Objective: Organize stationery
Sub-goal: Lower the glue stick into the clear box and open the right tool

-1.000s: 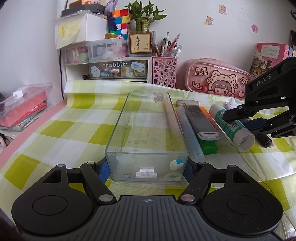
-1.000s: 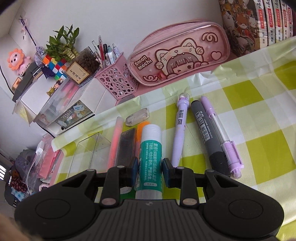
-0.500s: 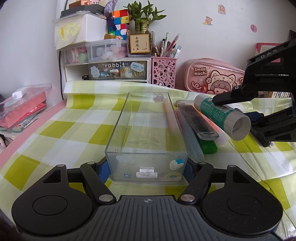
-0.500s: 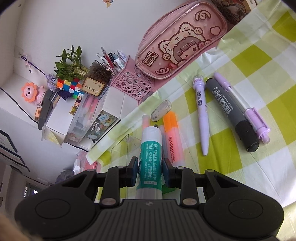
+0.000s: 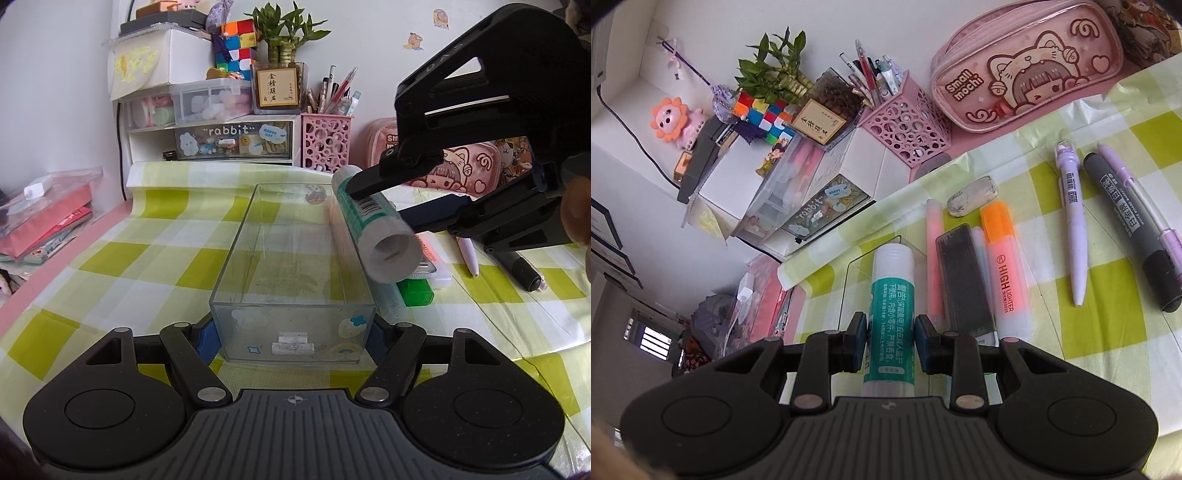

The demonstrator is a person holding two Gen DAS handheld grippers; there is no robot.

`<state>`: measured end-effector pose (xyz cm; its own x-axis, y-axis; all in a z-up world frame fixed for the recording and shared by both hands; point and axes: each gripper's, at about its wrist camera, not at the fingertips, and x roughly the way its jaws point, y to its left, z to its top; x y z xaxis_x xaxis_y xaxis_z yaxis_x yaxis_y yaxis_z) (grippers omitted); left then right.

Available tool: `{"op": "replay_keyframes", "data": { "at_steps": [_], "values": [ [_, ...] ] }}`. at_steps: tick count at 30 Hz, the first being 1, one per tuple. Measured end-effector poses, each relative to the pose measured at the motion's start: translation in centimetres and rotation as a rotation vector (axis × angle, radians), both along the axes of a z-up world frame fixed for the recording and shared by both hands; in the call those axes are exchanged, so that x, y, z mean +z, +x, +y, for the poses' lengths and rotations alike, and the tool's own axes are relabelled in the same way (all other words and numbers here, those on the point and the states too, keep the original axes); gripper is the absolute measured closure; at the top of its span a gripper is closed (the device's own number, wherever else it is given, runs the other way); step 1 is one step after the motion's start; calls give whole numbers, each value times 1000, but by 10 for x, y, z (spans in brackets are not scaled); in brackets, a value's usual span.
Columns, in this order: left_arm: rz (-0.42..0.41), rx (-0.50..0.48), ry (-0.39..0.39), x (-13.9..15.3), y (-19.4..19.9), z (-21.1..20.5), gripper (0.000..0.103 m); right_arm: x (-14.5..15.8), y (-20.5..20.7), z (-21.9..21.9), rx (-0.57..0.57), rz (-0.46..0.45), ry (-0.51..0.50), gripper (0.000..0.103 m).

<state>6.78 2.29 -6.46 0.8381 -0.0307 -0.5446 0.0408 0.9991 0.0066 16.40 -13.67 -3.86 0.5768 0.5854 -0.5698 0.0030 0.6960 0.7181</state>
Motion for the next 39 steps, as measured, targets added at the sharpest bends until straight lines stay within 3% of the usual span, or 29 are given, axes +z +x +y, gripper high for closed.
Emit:
{"op": "replay_keyframes", "data": {
  "at_steps": [11,21,24,27,30,34,37,39],
  "values": [
    [-1,-2,1,0,1,1,30,6,19,24,80,40,-70,83],
    [-1,-3,2,0,1,1,30,13,19,35,108,21,-152,81],
    [1,-7,0,0,2,3,30,15,14,36,158,9,-117,81],
    [4,-10,-6,0,3,4,30,21,3,46,265,-46,-174,81],
    [2,-9,-3,-1,3,3,30,13,8,57,340,-22,-168,81],
    [2,-12,-5,-2,2,4,30,5,16,60,343,-7,-154,83],
    [-1,-10,-4,-2,2,3,30,11,17,62,311,-31,-270,84],
    [0,-8,-7,-2,2,3,30,11,20,68,361,-28,-302,81]
  ]
}}
